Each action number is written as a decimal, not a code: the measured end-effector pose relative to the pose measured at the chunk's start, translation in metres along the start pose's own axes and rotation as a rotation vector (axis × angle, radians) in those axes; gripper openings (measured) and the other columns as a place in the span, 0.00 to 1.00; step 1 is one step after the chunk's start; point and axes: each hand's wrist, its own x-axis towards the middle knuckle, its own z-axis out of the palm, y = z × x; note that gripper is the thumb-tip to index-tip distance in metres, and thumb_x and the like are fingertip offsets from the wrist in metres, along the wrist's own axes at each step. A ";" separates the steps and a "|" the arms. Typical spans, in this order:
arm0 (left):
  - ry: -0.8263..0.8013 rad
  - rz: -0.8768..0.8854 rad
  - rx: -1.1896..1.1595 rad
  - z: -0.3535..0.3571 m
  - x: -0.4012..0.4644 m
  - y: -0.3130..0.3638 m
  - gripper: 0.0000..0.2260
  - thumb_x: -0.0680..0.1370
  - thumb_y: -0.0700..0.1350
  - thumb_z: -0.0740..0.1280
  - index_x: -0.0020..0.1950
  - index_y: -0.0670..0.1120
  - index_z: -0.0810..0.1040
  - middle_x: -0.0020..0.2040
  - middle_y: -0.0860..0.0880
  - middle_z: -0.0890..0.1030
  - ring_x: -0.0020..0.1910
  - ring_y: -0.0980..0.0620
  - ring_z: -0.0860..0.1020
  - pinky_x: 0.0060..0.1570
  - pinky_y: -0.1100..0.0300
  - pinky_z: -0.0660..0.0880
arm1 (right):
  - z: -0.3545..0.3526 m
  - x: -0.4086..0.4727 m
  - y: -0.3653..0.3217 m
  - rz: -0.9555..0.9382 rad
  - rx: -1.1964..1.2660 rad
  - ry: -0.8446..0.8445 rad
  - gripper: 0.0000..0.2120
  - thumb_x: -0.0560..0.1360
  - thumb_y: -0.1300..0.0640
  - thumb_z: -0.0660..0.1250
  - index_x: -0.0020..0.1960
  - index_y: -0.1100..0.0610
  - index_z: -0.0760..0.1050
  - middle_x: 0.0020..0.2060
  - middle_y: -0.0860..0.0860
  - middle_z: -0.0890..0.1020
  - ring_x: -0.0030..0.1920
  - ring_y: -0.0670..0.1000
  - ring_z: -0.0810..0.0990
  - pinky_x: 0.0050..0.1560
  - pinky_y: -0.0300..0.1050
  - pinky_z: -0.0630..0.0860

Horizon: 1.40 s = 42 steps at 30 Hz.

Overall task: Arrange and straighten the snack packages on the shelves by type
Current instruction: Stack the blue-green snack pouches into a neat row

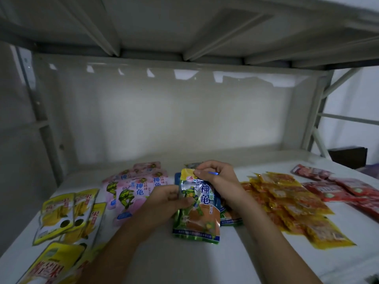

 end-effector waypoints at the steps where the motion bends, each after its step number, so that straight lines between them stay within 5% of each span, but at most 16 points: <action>1: 0.012 0.002 0.000 0.003 -0.001 0.002 0.11 0.78 0.39 0.76 0.36 0.41 0.80 0.38 0.41 0.86 0.39 0.47 0.85 0.41 0.61 0.76 | 0.001 0.000 0.002 -0.021 0.024 0.033 0.03 0.75 0.62 0.78 0.46 0.58 0.85 0.40 0.53 0.87 0.42 0.52 0.85 0.45 0.45 0.81; 4: 0.105 0.062 -0.066 0.008 -0.005 0.008 0.20 0.77 0.32 0.73 0.27 0.45 0.75 0.24 0.54 0.76 0.25 0.59 0.75 0.28 0.71 0.69 | 0.005 -0.007 0.003 -0.008 0.189 0.049 0.04 0.76 0.59 0.77 0.51 0.56 0.86 0.47 0.58 0.88 0.51 0.61 0.87 0.57 0.58 0.82; 7: 0.240 0.155 -0.160 0.004 0.004 0.002 0.06 0.77 0.37 0.75 0.43 0.36 0.83 0.35 0.40 0.85 0.36 0.47 0.81 0.33 0.63 0.77 | 0.004 -0.017 0.006 0.040 0.169 -0.135 0.11 0.78 0.55 0.75 0.58 0.58 0.85 0.54 0.63 0.87 0.55 0.65 0.85 0.63 0.66 0.79; 9: 0.288 0.168 -0.254 0.003 0.004 0.003 0.06 0.78 0.38 0.74 0.50 0.36 0.83 0.42 0.36 0.87 0.40 0.42 0.85 0.37 0.55 0.82 | 0.003 -0.019 0.009 0.053 0.053 -0.205 0.12 0.78 0.53 0.75 0.57 0.60 0.85 0.55 0.64 0.86 0.56 0.69 0.84 0.63 0.70 0.77; 11: 0.304 0.167 -0.290 0.004 0.002 0.006 0.05 0.78 0.38 0.73 0.52 0.37 0.84 0.43 0.39 0.88 0.40 0.44 0.86 0.37 0.53 0.84 | 0.004 -0.020 0.008 0.024 0.025 -0.181 0.10 0.79 0.57 0.74 0.56 0.63 0.84 0.54 0.64 0.86 0.54 0.67 0.86 0.62 0.69 0.78; 15: 0.150 0.085 -0.316 0.013 -0.002 0.010 0.10 0.78 0.39 0.73 0.59 0.39 0.84 0.52 0.41 0.88 0.51 0.40 0.87 0.55 0.46 0.83 | 0.005 -0.019 0.006 -0.017 0.052 -0.088 0.07 0.79 0.61 0.73 0.53 0.65 0.84 0.49 0.62 0.88 0.47 0.59 0.86 0.56 0.62 0.82; 18: 0.054 0.047 -0.272 0.018 -0.007 0.009 0.08 0.79 0.37 0.72 0.58 0.39 0.84 0.52 0.41 0.88 0.52 0.41 0.87 0.51 0.49 0.85 | 0.006 -0.018 0.007 -0.038 0.056 -0.071 0.06 0.79 0.62 0.73 0.53 0.62 0.85 0.48 0.59 0.89 0.45 0.54 0.88 0.50 0.49 0.84; 23: 0.117 0.061 -0.257 0.015 -0.007 0.011 0.09 0.77 0.36 0.74 0.57 0.39 0.84 0.51 0.41 0.88 0.50 0.41 0.88 0.47 0.49 0.86 | 0.009 -0.020 0.003 -0.035 0.119 -0.133 0.15 0.77 0.54 0.74 0.59 0.64 0.83 0.52 0.60 0.88 0.52 0.59 0.87 0.57 0.53 0.83; 26: 0.158 0.035 -0.273 0.011 -0.007 0.012 0.10 0.76 0.37 0.75 0.57 0.38 0.85 0.51 0.41 0.88 0.50 0.41 0.87 0.49 0.47 0.86 | 0.008 -0.021 0.003 -0.035 0.022 -0.176 0.13 0.80 0.52 0.72 0.52 0.63 0.83 0.45 0.59 0.87 0.46 0.53 0.86 0.50 0.45 0.81; 29: 0.177 0.049 -0.235 0.008 -0.008 0.012 0.10 0.76 0.38 0.76 0.56 0.39 0.85 0.50 0.42 0.88 0.50 0.41 0.87 0.51 0.48 0.84 | 0.007 -0.018 0.008 -0.038 -0.044 -0.193 0.21 0.78 0.44 0.74 0.50 0.64 0.83 0.49 0.68 0.85 0.47 0.59 0.84 0.54 0.56 0.79; 34: 0.254 0.101 -0.159 0.011 -0.006 0.011 0.04 0.77 0.39 0.76 0.51 0.41 0.87 0.46 0.42 0.88 0.48 0.38 0.87 0.48 0.46 0.85 | 0.008 -0.013 0.014 -0.118 -0.117 -0.112 0.29 0.75 0.39 0.76 0.47 0.69 0.82 0.38 0.68 0.81 0.34 0.54 0.75 0.38 0.45 0.71; 38: 0.248 0.058 -0.165 0.012 -0.005 0.013 0.04 0.80 0.42 0.74 0.51 0.43 0.87 0.46 0.44 0.89 0.49 0.41 0.87 0.54 0.43 0.83 | 0.012 -0.009 0.021 -0.163 -0.165 -0.064 0.35 0.70 0.30 0.73 0.48 0.66 0.83 0.45 0.70 0.83 0.43 0.72 0.81 0.44 0.57 0.77; 42: 0.282 0.047 -0.190 0.009 -0.004 0.009 0.06 0.81 0.42 0.72 0.53 0.42 0.87 0.48 0.43 0.89 0.51 0.39 0.87 0.57 0.37 0.81 | 0.016 -0.012 0.019 -0.174 -0.175 -0.065 0.41 0.68 0.26 0.73 0.47 0.67 0.81 0.44 0.70 0.82 0.39 0.64 0.81 0.44 0.53 0.76</action>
